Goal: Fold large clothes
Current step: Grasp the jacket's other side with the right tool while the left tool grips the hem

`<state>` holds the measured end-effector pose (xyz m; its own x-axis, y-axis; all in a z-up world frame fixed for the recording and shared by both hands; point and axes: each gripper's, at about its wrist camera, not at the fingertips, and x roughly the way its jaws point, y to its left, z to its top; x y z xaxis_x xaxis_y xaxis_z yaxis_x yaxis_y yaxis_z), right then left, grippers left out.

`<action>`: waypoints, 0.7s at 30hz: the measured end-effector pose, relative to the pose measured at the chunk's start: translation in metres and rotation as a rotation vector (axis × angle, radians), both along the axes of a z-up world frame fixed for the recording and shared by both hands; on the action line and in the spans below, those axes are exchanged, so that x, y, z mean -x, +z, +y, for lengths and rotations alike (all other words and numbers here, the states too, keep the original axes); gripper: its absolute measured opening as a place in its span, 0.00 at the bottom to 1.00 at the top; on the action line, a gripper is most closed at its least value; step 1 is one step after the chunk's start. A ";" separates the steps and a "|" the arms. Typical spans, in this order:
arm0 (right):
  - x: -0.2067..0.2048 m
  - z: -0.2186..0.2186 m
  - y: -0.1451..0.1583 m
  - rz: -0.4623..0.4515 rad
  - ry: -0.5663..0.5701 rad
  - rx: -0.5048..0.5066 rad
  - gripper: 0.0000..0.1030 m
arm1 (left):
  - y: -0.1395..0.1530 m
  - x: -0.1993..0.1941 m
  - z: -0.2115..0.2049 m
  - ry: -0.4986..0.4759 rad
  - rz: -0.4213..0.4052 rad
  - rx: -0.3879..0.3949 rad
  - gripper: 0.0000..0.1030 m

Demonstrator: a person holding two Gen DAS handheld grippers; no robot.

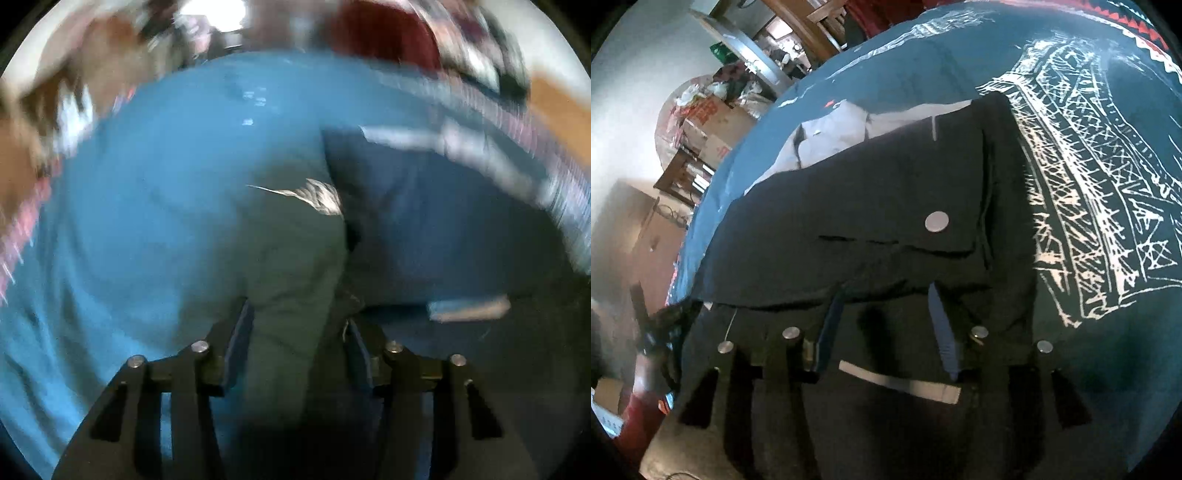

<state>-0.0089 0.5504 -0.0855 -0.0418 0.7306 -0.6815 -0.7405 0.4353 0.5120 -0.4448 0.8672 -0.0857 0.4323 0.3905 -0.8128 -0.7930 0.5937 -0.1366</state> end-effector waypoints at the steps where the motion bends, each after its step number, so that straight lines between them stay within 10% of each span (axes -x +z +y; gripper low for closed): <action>1: 0.003 0.001 0.001 -0.002 0.014 -0.002 0.46 | -0.003 0.005 0.002 -0.004 -0.014 0.019 0.55; 7: 0.017 0.011 0.016 -0.061 0.057 -0.006 0.46 | 0.007 0.022 -0.034 -0.074 0.103 -0.020 0.46; 10: 0.013 0.007 0.031 -0.076 0.040 -0.080 0.46 | 0.042 0.034 -0.055 -0.069 0.027 -0.109 0.46; 16: -0.015 0.065 0.004 0.032 0.044 -0.019 0.44 | 0.015 -0.070 -0.022 -0.221 -0.054 0.033 0.48; 18: -0.019 0.072 -0.008 0.021 0.041 0.029 0.27 | -0.018 -0.076 0.009 -0.114 0.084 0.047 0.43; 21: -0.029 0.052 -0.012 0.058 0.033 0.034 0.02 | -0.013 -0.025 0.039 0.060 0.032 0.061 0.40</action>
<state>0.0201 0.6028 -0.0973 -0.1050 0.7044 -0.7020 -0.7244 0.4295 0.5393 -0.4199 0.9061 -0.0988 0.3831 0.3647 -0.8487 -0.8316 0.5361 -0.1450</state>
